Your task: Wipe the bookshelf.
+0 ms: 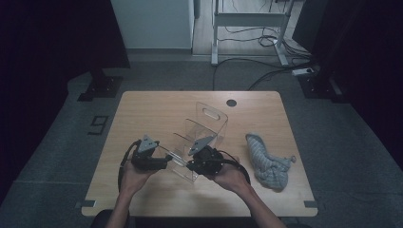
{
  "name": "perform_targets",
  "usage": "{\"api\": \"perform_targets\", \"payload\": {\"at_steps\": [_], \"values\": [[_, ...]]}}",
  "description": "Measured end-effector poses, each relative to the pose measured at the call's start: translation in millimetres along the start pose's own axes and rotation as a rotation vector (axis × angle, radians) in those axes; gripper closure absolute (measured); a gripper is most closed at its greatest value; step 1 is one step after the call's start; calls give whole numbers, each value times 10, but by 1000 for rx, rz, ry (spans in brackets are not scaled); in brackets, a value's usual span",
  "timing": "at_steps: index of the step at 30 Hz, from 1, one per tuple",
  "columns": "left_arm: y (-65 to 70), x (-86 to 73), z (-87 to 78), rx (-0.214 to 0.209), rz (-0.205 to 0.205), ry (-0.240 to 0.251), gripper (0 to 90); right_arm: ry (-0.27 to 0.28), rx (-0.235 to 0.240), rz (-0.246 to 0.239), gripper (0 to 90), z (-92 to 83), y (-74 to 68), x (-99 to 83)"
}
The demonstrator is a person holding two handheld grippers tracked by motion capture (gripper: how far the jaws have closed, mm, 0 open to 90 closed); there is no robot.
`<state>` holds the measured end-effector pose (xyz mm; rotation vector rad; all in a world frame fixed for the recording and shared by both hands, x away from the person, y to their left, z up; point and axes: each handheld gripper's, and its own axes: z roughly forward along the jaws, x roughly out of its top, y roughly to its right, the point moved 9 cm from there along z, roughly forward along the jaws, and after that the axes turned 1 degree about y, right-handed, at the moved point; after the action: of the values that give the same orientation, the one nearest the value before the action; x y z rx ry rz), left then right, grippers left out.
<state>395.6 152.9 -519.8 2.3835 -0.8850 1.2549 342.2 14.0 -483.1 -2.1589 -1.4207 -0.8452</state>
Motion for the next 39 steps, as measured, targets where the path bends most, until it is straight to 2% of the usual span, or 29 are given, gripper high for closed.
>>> {"api": "perform_targets", "payload": {"at_steps": [3, 6, 10, 13, 19, 25, 28, 35, 39], "values": [[9, -2, 7, 9, 9, -2, 267, -4, 4, 4, 832, -2, 1, -1], [16, 2, 1, 20, 28, -1, 296, -8, 29, 3, 744, -25, -19, -9], [-18, -1, -23, 49, 35, -6, 325, -6, 17, -5, 651, -113, -3, -38], [-57, -13, -41, 58, 23, -11, 340, -11, 12, 16, 586, -184, 62, -93], [-119, -33, -70, 54, 6, -12, 392, -42, -52, 62, 488, -297, 293, -305], [-160, -56, -92, 41, -9, -10, 422, -49, -116, 149, 436, -456, 583, -588], [-159, -57, -93, 39, -11, -12, 425, -49, -165, 196, 401, -546, 755, -736], [-179, -68, -102, 32, -24, -7, 434, -43, -283, 348, 333, -746, 1175, -1134], [-188, -75, -102, 29, -38, -4, 428, -47, -317, 455, 306, -803, 1360, -1379]]}}
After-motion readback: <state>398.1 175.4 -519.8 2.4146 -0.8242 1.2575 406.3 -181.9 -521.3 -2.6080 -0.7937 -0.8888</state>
